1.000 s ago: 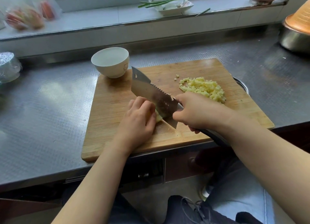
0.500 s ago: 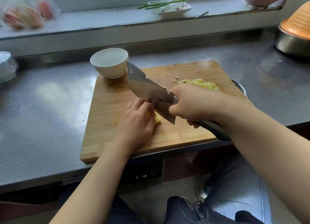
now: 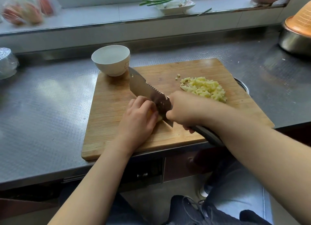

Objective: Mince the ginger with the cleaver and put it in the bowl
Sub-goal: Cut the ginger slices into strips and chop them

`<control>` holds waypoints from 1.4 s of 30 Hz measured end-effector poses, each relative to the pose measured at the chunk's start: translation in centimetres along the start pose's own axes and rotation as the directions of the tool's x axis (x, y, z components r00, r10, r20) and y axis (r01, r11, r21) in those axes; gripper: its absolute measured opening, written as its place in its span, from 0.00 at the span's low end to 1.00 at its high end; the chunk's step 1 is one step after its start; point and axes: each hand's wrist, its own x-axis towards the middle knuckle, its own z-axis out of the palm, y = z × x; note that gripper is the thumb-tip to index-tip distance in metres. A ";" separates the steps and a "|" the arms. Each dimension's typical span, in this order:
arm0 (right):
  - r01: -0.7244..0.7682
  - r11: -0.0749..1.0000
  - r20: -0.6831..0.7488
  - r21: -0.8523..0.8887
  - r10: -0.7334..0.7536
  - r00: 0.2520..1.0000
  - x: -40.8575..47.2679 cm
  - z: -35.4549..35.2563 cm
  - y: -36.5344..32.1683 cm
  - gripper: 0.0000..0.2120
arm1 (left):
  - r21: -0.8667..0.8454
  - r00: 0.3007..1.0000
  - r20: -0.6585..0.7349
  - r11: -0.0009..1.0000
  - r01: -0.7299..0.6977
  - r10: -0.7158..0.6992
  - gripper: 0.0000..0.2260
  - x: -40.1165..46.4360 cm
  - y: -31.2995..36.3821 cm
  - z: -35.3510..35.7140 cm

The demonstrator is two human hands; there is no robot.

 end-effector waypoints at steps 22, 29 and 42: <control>0.066 0.995 -0.038 0.080 -0.063 0.997 -2.1 -1.5 0.7 0.04 | 0.027 1.000 0.004 1.000 0.009 -0.009 0.05 -0.2 0.2 -0.4; -0.012 0.999 0.072 0.031 0.010 0.997 -0.1 -2.0 -0.7 0.05 | 0.032 1.000 0.011 0.999 0.016 -0.016 0.05 -0.2 0.1 -0.4; 0.014 0.978 -0.038 0.209 -0.006 0.999 -0.5 -0.2 2.4 0.03 | 0.001 0.998 -0.060 1.000 -0.027 0.027 0.01 -0.6 0.1 -0.7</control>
